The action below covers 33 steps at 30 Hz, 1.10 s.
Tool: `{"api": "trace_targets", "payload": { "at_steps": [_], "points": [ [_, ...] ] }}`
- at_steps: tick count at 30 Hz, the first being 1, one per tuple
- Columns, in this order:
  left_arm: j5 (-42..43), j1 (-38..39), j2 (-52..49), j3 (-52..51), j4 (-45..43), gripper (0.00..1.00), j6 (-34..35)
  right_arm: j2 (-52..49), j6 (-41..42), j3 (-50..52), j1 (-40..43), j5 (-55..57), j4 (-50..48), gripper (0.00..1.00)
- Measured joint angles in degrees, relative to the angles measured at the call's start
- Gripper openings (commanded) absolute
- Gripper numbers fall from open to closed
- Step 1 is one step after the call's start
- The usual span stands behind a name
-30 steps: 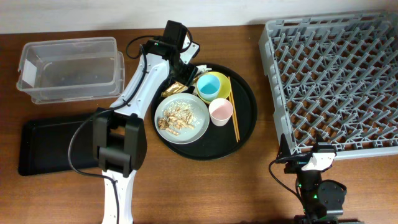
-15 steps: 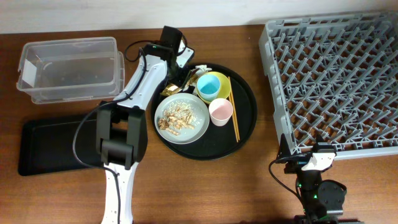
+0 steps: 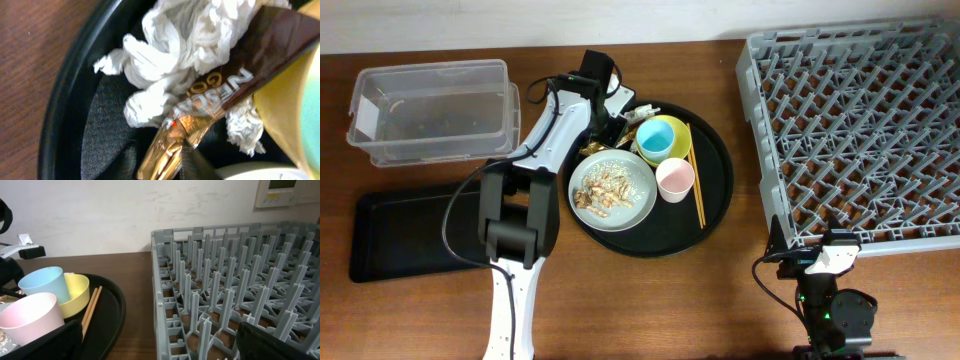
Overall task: Sort waste into correct bins and load items into the dishwasher rack
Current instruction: 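Grasp the brown wrapper with the left gripper and lift, then carry the wrapper left and drop it into the clear bin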
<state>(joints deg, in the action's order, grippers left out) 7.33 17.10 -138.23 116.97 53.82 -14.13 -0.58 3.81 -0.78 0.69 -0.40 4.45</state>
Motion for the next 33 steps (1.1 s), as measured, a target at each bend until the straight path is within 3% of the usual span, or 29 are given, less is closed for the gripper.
{"api": "trace_targets", "payload": {
  "at_steps": [2,14,20,27,33],
  "points": [
    [0.0,0.0,0.0,0.5,1.5,0.01,0.3,0.0,0.0,0.0,0.0,0.0,0.0,0.98],
    [0.3,-0.3,-0.2,19.3,18.5,0.01,4.4,0.0,0.0,0.0,0.0,0.0,0.0,0.98],
    [0.2,-0.6,-0.3,24.8,21.8,0.01,7.3,0.0,0.0,0.0,0.0,0.0,0.0,0.98],
    [-9.2,-6.6,-0.3,34.7,21.3,0.01,24.7,0.0,0.0,0.0,0.0,0.0,0.0,0.98],
    [-13.4,-18.7,-0.3,35.4,22.6,0.01,48.2,0.0,0.0,0.0,0.0,0.0,0.0,0.98]
  ]
}}
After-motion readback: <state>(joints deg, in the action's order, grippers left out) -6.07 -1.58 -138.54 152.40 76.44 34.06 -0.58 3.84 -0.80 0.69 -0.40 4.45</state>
